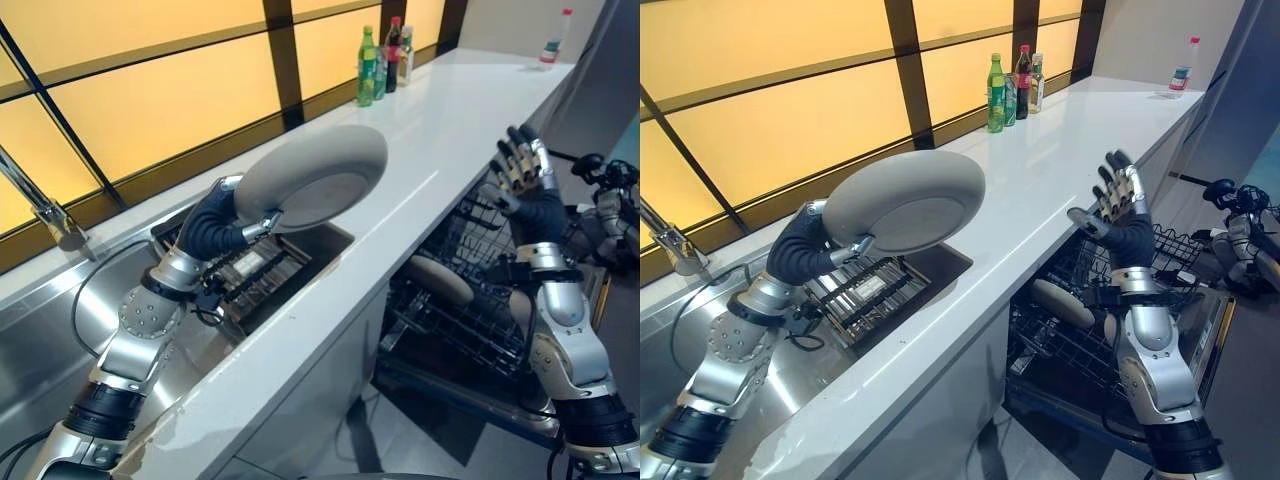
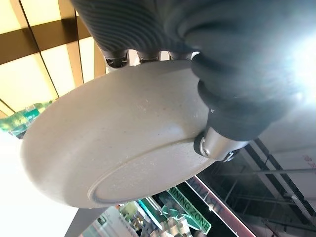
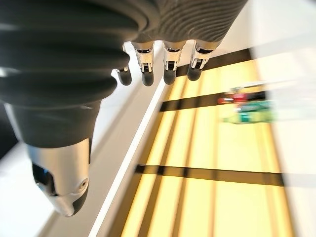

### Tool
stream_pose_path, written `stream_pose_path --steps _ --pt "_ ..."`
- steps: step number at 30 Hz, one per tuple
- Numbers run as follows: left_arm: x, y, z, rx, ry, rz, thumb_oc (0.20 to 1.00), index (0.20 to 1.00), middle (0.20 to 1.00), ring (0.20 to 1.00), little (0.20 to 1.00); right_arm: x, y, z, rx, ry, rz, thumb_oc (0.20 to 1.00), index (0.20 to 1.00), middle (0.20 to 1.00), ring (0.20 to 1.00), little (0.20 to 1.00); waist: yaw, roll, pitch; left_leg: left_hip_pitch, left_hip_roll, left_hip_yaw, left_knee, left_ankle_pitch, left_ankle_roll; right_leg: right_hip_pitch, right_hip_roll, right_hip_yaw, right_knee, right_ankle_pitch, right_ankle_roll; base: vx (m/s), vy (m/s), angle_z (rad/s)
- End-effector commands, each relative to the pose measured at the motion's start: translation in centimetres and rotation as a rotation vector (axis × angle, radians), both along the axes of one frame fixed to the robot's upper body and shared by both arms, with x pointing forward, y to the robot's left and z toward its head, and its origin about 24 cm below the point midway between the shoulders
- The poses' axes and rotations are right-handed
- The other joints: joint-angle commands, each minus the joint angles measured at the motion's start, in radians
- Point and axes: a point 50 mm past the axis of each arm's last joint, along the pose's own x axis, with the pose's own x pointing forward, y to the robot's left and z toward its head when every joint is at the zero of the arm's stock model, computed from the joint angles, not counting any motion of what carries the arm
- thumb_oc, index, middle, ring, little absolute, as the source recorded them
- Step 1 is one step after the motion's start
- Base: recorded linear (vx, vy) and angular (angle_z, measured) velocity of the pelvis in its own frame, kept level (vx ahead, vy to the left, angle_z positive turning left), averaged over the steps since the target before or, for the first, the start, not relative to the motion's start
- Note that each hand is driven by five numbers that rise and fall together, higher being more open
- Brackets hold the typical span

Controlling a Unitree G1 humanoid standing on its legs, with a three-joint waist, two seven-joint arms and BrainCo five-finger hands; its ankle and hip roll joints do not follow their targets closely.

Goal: Pick up plates and place into dishwasher.

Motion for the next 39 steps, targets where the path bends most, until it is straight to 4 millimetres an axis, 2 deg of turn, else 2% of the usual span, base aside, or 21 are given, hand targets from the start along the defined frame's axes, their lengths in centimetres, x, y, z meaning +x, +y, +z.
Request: stream_pose_path --steps 1,4,11,13,22,26,31,39 --pt "0.3 -0.4 3.4 -0.011 -0.105 -0.076 0.2 0.2 0.2 0.2 0.2 -0.7 1.6 3.9 -0.103 -0.181 0.152 1.0 1.0 1.0 1.0 1.0 0.018 -0.026 -0.065 0.008 0.017 0.033 0.014 -0.052 -0.004 0.0 -0.008 0.006 0.089 -0.104 0.024 0.0 0.0 0.0" --pt "0.4 -0.9 3.6 0.021 -0.102 -0.112 0.2 0.2 0.2 0.2 0.2 -0.3 2.7 3.6 -0.198 -0.116 0.253 1.0 1.0 1.0 1.0 1.0 0.022 -0.032 -0.068 0.009 0.015 0.029 0.013 -0.049 -0.004 0.005 -0.007 0.001 0.086 -0.102 0.022 0.0 -0.01 0.0" --pt "0.7 -1.4 3.5 0.101 -0.047 -0.199 0.2 0.2 0.2 0.2 0.2 0.5 4.3 3.3 -0.259 -0.026 0.517 1.0 1.0 1.0 1.0 1.0 0.035 -0.05 -0.083 0.02 0.017 0.025 0.007 -0.057 -0.011 0.025 -0.009 -0.016 0.066 -0.1 0.025 0.02 -0.044 0.01" --pt "0.6 -1.8 3.4 0.15 -0.041 -0.242 0.2 0.2 0.2 0.2 0.2 0.6 5.3 3.3 -0.302 -0.019 0.607 1.0 1.0 1.0 1.0 1.0 0.04 -0.052 -0.086 0.02 0.017 0.026 0.007 -0.058 -0.011 0.027 -0.008 -0.019 0.061 -0.098 0.025 0.02 -0.016 0.01" --pt "0.7 -4.7 3.8 0.339 -0.015 -0.438 0.2 0.2 0.2 0.2 0.2 1.0 8.4 3.5 -0.371 -0.005 0.738 1.0 1.0 1.0 1.0 1.0 0.045 -0.052 -0.095 0.022 0.014 0.03 0.005 -0.057 -0.009 0.039 -0.005 -0.019 0.041 -0.087 0.023 0.0 0.0 0.0" --pt "0.7 -5.3 4.3 0.375 -0.019 -0.474 0.2 0.2 0.2 0.2 0.2 1.0 9.4 3.1 -0.391 0.029 0.789 1.0 1.0 1.0 1.0 1.0 0.044 -0.05 -0.098 0.023 0.011 0.03 0.003 -0.056 -0.006 0.038 -0.007 -0.017 0.042 -0.087 0.022 0.0 0.0 0.0" --pt "0.8 -5.4 4.7 0.381 -0.029 -0.467 0.2 0.2 0.2 0.2 0.2 0.6 10.2 1.5 -0.544 0.084 0.848 1.0 1.0 1.0 1.0 1.0 0.046 -0.051 -0.101 0.018 0.006 0.028 0.003 -0.053 -0.002 0.036 -0.01 -0.016 0.04 -0.084 0.024 0.0 0.0 0.0" --pt "0.7 -4.5 4.5 0.378 -0.019 -0.446 0.2 0.2 0.2 0.2 0.2 -0.2 10.1 -0.4 -0.781 0.207 0.971 1.0 1.0 1.0 1.0 1.0 0.051 -0.06 -0.102 0.021 0.005 0.031 0.003 -0.05 -0.004 0.04 -0.012 -0.02 0.04 -0.08 0.025 0.0 0.0 0.0"
